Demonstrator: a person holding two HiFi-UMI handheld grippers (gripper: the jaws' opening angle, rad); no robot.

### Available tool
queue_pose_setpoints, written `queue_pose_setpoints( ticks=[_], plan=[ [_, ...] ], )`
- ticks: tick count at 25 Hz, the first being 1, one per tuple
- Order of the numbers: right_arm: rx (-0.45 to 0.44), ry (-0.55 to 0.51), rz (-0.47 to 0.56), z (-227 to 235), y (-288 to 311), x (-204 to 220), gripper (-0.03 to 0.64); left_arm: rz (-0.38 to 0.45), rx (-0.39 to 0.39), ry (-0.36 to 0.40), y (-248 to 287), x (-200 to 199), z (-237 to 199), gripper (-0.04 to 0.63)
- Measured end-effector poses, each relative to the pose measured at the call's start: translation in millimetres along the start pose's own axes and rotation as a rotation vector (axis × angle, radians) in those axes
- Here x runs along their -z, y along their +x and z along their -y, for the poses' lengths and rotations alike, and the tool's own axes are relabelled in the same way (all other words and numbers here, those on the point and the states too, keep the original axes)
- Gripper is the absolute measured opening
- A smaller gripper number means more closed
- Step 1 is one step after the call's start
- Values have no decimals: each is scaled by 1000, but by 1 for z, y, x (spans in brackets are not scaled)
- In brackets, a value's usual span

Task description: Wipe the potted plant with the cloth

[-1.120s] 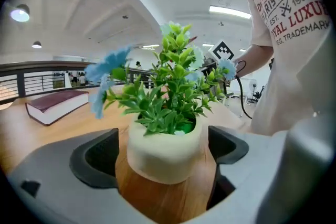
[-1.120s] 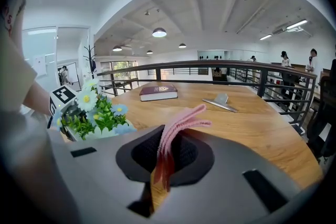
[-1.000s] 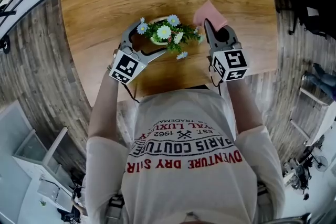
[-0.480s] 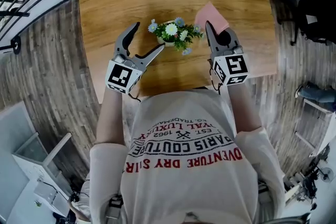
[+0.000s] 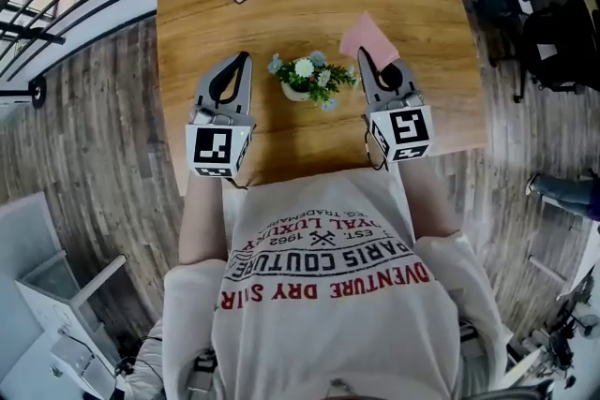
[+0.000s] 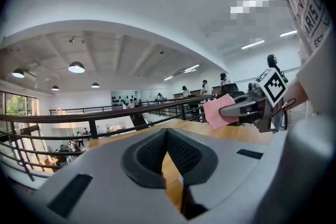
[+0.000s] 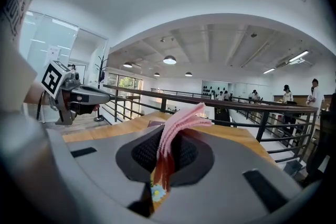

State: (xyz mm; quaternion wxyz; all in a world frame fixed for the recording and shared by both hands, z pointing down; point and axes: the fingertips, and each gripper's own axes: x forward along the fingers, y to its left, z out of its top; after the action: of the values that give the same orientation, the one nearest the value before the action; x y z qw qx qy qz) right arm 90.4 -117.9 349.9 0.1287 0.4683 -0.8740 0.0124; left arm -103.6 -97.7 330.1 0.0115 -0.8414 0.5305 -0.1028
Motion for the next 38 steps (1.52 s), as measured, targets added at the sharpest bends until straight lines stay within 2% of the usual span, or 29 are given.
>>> queue_pose_setpoints(
  ticks=[4, 8, 11, 18, 24, 29, 38],
  plan=[
    [-8, -15, 33, -2, 1, -10, 35, 13, -15, -62, 1, -11, -6, 15],
    [-31, -49, 31, -10, 1, -13, 35, 13, 15, -30, -6, -15, -5, 15],
    [-46, -64, 26, -14, -1, -13, 35, 30, 31, -52, -13, -17, -2, 17],
    [-66, -72, 31, -17, -6, -13, 34, 33, -19, -53, -17, -21, -7, 17],
    [-20, -88, 35, -10, -9, -13, 35, 21, -22, -43, -19, -20, -4, 17],
    [-21, -61, 27, -9, -12, -8, 35, -37, -2, 0, -17, -14, 5, 17],
    [-30, -51, 42, -10, -16, -9, 35, -52, -14, -9, -18, -14, 8, 17]
  ],
)
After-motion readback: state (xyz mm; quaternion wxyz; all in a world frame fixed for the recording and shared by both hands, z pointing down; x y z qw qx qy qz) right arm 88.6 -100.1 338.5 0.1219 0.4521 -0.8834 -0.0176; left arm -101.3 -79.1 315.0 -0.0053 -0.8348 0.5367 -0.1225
